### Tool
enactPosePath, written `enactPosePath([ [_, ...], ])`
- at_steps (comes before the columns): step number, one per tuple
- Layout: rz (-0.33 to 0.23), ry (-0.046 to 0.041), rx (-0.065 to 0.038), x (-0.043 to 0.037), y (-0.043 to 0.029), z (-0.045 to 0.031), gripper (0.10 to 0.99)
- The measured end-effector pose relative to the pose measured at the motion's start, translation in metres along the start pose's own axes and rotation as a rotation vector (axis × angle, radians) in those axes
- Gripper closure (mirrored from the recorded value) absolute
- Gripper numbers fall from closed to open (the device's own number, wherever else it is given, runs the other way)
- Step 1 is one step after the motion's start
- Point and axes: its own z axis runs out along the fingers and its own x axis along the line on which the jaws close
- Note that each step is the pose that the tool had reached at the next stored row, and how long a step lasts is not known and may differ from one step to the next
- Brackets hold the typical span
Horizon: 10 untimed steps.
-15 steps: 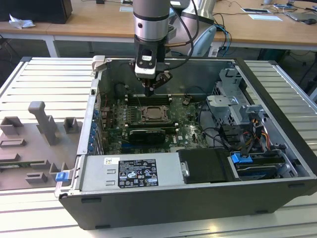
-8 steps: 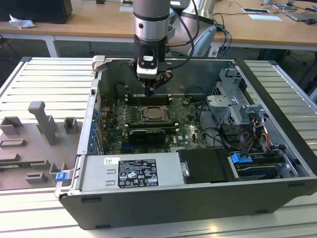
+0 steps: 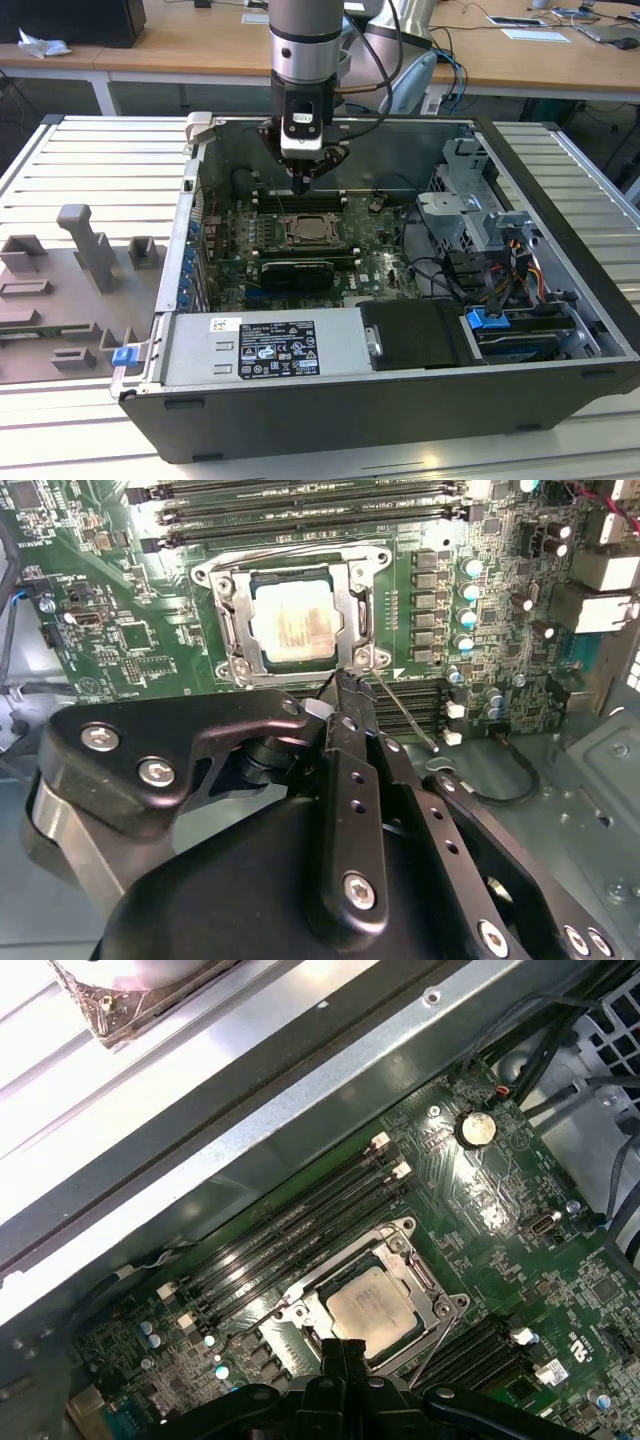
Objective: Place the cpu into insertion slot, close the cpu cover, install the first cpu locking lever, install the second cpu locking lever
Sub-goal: 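Install the first cpu locking lever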
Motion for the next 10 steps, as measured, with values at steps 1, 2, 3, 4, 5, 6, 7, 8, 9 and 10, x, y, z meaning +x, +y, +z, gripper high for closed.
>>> enactPosePath([
  [1, -0.006, 0.0003, 0.0, 0.0, 0.0, 0.0, 0.98],
  [2, -0.014, 0.0006, 0.0, 0.0, 0.0, 0.0001, 0.98],
  [3, -0.019, 0.0008, 0.0, 0.0, 0.0, 0.0001, 0.98],
  [4, -0.025, 0.0011, 0.0, 0.0, 0.0, 0.0001, 0.98],
  [5, -0.031, 0.0013, 0.0, 0.0, 0.0, 0.0001, 0.98],
  [6, -0.038, 0.0016, 0.0, 0.0, 0.0, 0.0002, 0.98],
  [7, -0.043, 0.0017, 0.0, 0.0, 0.0, 0.0002, 0.98],
  [8, -0.051, 0.0021, 0.0, 0.0, 0.0, 0.0002, 0.98],
  [9, -0.059, 0.0024, 0.0, 0.0, 0.0, 0.0003, 0.98],
  [10, -0.072, 0.0029, 0.001, 0.0, 0.0, 0.0003, 0.98],
])
